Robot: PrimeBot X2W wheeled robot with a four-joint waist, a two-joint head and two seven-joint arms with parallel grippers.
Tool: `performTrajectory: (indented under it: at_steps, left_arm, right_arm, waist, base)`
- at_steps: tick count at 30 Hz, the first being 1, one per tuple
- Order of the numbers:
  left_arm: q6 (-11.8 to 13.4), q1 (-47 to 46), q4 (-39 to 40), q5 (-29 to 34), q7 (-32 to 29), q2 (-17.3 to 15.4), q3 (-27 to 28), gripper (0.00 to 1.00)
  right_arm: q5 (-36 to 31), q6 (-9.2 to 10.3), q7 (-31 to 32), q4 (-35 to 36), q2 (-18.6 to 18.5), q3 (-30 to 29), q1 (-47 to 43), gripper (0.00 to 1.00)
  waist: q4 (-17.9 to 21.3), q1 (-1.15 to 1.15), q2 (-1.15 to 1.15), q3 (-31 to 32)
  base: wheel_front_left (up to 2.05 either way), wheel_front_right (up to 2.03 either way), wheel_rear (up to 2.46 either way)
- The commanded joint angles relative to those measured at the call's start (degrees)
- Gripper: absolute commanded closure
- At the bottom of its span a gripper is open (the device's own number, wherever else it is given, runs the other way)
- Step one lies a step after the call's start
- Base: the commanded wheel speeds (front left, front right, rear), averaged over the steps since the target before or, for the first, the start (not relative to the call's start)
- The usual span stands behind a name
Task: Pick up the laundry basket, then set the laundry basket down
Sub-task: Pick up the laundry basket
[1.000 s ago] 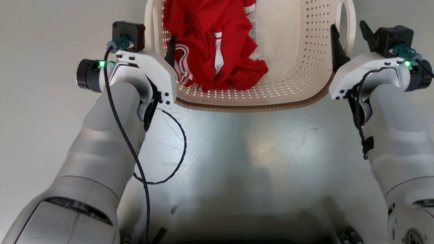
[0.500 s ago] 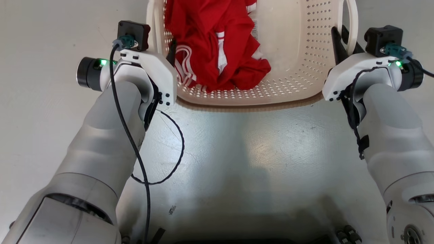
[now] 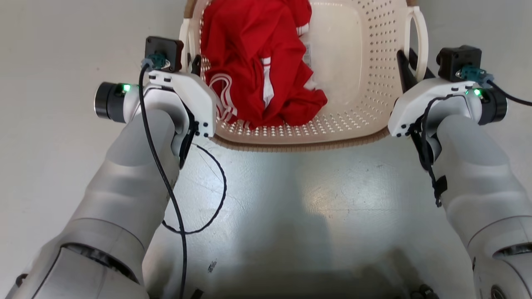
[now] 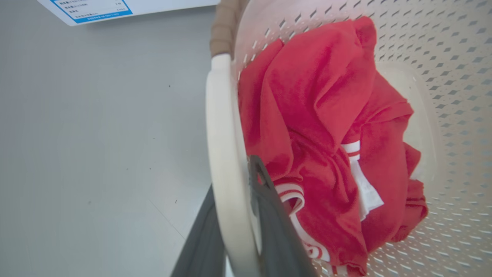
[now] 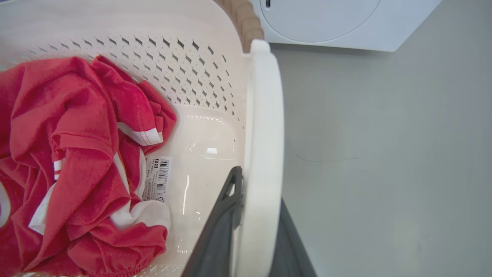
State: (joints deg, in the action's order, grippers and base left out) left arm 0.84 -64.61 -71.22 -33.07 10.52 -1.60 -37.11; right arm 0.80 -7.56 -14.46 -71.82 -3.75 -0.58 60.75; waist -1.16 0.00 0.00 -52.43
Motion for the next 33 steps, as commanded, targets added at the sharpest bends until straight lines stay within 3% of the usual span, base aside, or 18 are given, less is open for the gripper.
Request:
performTrajectory:
  at_steps: [1, 8, 10, 33]
  left_arm:
    - [0.17, 1.64, 1.13, -0.45, -0.03, -1.28, -0.14, 1.0]
    - [0.87, 3.35, 0.31, -2.66, -0.36, -1.28, -1.68, 1.0]
    - [0.02, 3.63, 0.03, -2.62, -0.41, -1.28, -2.66, 1.0]
    - [1.56, 16.6, 0.69, -8.65, -4.53, -1.28, -9.3, 1.0]
  right_arm:
    - [0.17, 0.08, -0.51, 0.04, 0.88, 1.56, -3.04, 1.0]
    - [2.62, 0.08, 1.95, -1.01, 0.88, 4.53, -4.71, 1.0]
    - [3.39, 0.08, 2.7, -1.16, 0.88, 5.52, -5.25, 1.0]
    - [19.1, 0.08, 12.17, -0.72, 0.88, 19.83, -16.15, 1.0]
  waist:
    - [-0.01, 0.0, 0.0, 0.74]
    - [0.18, 0.0, 0.0, 4.0]
    - [0.28, 0.0, 0.0, 5.14]
    - [2.47, 0.0, 0.0, 26.09]
  base:
    - [0.0, 0.0, 0.0]
    - [0.0, 0.0, 0.0]
    - [0.0, 0.0, 0.0]
    - [0.0, 0.0, 0.0]
